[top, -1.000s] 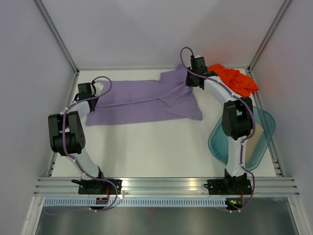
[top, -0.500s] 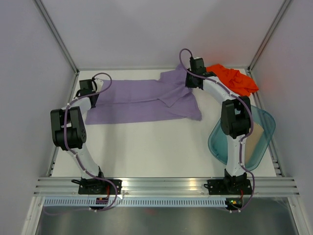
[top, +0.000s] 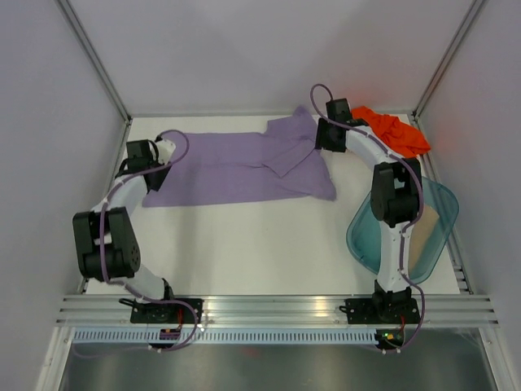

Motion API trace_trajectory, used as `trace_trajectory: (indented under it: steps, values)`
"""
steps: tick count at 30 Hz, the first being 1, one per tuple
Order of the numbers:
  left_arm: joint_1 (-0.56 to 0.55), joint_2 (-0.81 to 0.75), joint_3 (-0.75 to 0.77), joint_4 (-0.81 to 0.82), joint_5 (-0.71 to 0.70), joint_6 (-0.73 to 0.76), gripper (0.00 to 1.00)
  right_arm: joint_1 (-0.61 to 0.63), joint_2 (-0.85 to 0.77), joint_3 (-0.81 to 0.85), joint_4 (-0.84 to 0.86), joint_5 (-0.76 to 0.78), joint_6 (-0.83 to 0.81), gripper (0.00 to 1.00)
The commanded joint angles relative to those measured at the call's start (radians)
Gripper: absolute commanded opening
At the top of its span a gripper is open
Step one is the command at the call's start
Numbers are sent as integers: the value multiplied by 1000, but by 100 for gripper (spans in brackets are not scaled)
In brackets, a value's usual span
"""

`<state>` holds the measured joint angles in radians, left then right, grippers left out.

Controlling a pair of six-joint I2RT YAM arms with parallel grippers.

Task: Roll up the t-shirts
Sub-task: Fold the tshirt

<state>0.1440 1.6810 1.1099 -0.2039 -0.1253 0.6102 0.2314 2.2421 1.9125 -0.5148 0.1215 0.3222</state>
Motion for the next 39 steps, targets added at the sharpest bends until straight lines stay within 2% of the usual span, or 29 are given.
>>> trace_trajectory:
  steps: [1, 2, 3, 7, 11, 14, 16, 17, 18, 19, 20, 21, 24, 28, 33, 39]
  values:
    - [-27, -148, -194, -98, 93, 232, 62, -6, -220, -205, -47, -27, 9, 60]
    - [-29, -158, -228, -97, 81, 265, 62, -6, -242, -312, -36, -58, 15, 60]
    - [-29, -161, -278, -86, 72, 313, 63, -7, -257, -351, -42, -83, 18, 59]
    - [-30, -127, -308, -46, 47, 353, 63, -6, -332, -530, -31, -167, 34, 55]
    - [-35, -86, -317, 27, 49, 361, 63, -6, -391, -631, 36, -141, 43, 53]
    - [-35, -38, -331, 67, 47, 368, 58, -6, -366, -647, 38, -178, 43, 52]
    - [-35, -6, -349, 125, 27, 373, 45, -10, -352, -661, 32, -142, 51, 50]
    - [-35, 0, -364, 138, 20, 373, 33, -15, -357, -674, 51, -129, 61, 45]
    - [-34, 8, -369, 150, 15, 372, 26, -23, -377, -688, 64, -128, 67, 30]
    - [-34, 11, -374, 171, 6, 369, 16, -38, -386, -717, 77, -128, 74, 22]
    - [-35, 11, -387, 187, 1, 370, 2, -49, -395, -728, 94, -128, 81, 6]
    - [-35, 9, -395, 199, -11, 375, 2, -62, -410, -742, 99, -128, 83, 0]
    - [-29, 0, -415, 282, -36, 404, 2, -73, -429, -741, 85, -128, 78, 0]
    - [-9, -39, -415, 291, -42, 430, 2, -70, -472, -736, 44, -141, 72, 0]
    - [29, -109, -426, 235, -20, 465, 2, -69, -513, -747, -60, -138, 28, 0]
    - [31, -220, -528, 135, 10, 507, 2, -15, -568, -837, -85, -148, 46, 0]
